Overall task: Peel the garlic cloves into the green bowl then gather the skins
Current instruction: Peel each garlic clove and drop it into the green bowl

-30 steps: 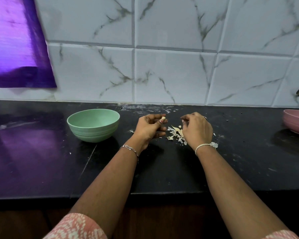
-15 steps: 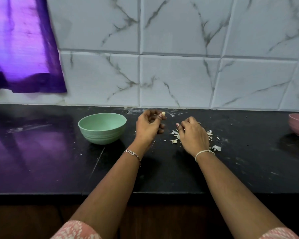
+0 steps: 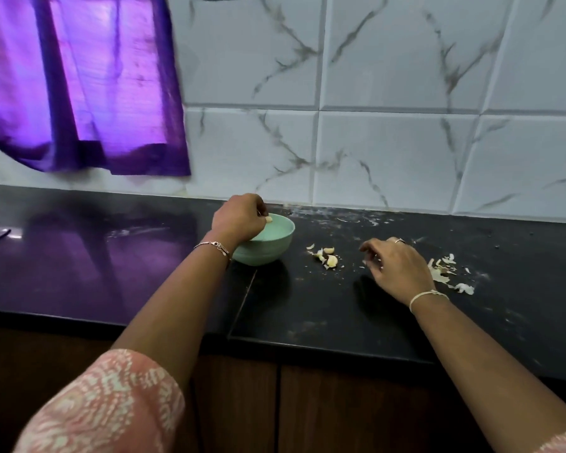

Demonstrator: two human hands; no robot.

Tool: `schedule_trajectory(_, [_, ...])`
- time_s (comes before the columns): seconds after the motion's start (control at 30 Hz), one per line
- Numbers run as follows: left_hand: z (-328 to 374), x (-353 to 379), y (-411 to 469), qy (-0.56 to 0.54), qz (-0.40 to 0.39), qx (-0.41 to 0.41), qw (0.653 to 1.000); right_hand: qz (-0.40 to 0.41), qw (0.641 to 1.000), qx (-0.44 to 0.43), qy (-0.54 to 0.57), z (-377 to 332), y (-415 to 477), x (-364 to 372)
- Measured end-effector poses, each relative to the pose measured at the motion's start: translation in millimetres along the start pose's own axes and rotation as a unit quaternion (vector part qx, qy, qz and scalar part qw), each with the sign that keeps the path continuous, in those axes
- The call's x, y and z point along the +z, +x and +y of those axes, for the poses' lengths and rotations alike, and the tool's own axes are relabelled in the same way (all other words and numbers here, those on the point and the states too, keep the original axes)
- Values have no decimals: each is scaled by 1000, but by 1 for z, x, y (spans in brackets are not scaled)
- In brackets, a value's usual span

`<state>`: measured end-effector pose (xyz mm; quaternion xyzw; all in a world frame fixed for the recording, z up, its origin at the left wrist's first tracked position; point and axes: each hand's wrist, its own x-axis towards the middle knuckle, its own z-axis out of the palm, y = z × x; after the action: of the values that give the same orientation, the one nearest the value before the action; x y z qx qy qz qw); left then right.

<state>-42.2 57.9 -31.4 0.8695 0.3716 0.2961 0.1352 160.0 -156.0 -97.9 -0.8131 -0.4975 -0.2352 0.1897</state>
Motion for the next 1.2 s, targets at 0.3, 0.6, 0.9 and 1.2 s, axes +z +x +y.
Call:
schedule_trajectory(0.3, [5, 1, -6, 73, -7, 32, 997, -14, 997, -56, -53, -10, 3, 6])
schedule_trajectory(0.6, [58, 53, -33, -87, 47, 242, 965, -108, 993, -49, -2, -25, 25, 28])
schedule_trajectory(0.9, [58, 108, -26, -19, -127, 138, 982, -129, 990, -26, 55, -12, 35, 44])
schedule_trajectory(1.2, [45, 120, -14, -43, -119, 126, 984, -96, 991, -15, 96, -15, 43, 45])
